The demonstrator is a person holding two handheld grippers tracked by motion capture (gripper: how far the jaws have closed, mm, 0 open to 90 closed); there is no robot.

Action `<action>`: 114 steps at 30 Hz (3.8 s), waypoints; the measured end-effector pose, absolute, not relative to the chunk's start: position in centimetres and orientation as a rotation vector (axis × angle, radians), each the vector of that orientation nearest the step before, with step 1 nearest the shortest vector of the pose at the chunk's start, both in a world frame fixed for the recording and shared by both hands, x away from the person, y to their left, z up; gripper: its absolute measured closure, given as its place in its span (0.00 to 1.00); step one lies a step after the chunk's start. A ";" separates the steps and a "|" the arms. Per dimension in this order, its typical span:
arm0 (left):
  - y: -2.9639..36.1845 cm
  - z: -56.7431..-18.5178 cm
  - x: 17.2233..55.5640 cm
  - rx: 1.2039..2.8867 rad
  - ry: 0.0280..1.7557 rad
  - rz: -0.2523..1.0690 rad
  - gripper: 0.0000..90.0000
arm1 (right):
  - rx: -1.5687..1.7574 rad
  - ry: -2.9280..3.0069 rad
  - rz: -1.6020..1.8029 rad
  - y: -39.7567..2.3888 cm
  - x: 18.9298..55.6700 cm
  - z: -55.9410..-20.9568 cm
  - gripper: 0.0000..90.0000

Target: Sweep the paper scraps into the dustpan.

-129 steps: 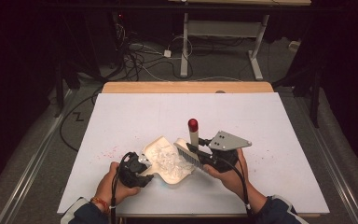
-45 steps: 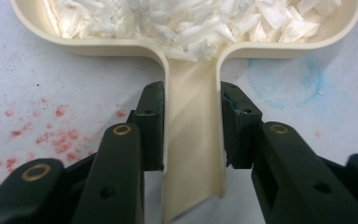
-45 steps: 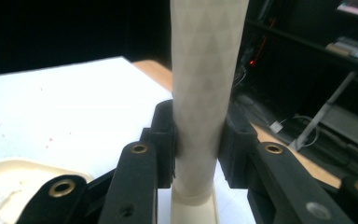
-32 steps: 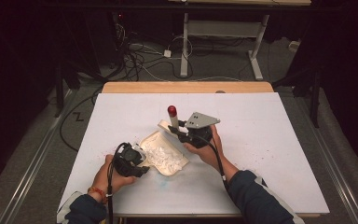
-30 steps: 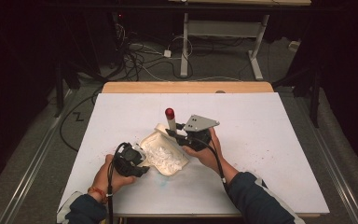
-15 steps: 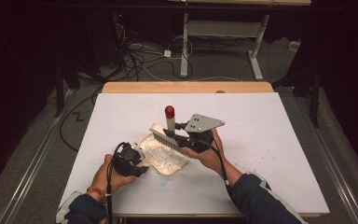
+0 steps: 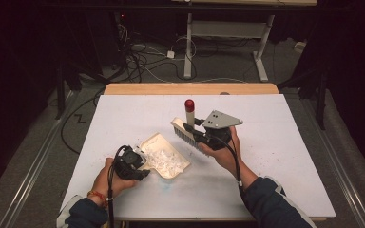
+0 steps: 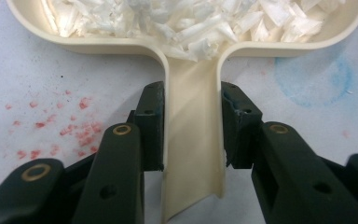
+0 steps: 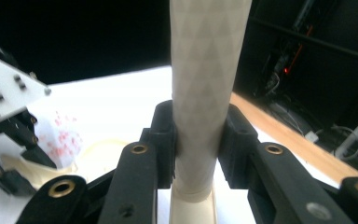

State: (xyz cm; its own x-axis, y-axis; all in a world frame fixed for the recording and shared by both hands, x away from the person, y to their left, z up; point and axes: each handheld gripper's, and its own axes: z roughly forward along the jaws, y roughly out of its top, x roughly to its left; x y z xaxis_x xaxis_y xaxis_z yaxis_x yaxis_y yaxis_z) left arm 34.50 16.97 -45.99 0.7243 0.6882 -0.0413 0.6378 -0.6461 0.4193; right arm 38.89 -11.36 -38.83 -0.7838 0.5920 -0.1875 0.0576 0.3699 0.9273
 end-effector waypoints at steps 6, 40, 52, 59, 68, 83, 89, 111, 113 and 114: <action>16.8 -46.0 34.4 2.525 1.026 0.181 0.70 | 0.610 2.123 1.303 -11.8 39.1 -40.2 0.79; 17.6 -45.9 33.9 2.525 1.037 0.164 0.70 | 0.522 2.175 1.458 -11.1 36.5 -38.4 0.79; 17.6 -45.9 33.8 2.529 1.040 0.161 0.70 | 0.623 2.220 1.339 -11.1 38.0 -40.6 0.79; 17.8 -45.9 33.8 2.525 1.046 0.156 0.70 | 0.520 2.313 1.322 -8.4 36.1 -40.8 0.78; 17.9 -45.9 33.7 2.525 1.047 0.154 0.70 | 0.451 2.299 1.450 -7.3 34.9 -39.0 0.79; 18.0 -46.0 33.7 2.508 1.056 0.144 0.70 | 0.470 2.310 1.369 -8.5 35.4 -39.8 0.79; 18.1 -46.0 33.7 2.495 1.065 0.144 0.70 | 0.490 2.334 1.360 -9.8 34.8 -39.5 0.79; 18.1 -46.0 33.6 2.503 1.060 0.143 0.70 | 0.539 2.168 1.360 -11.5 37.5 -36.8 0.79; 18.1 -46.0 33.7 2.506 1.059 0.141 0.70 | 0.562 2.158 1.330 -11.5 38.6 -37.3 0.79; 18.1 -46.0 33.7 2.506 1.061 0.141 0.70 | 0.570 2.161 1.311 -11.4 39.1 -37.7 0.79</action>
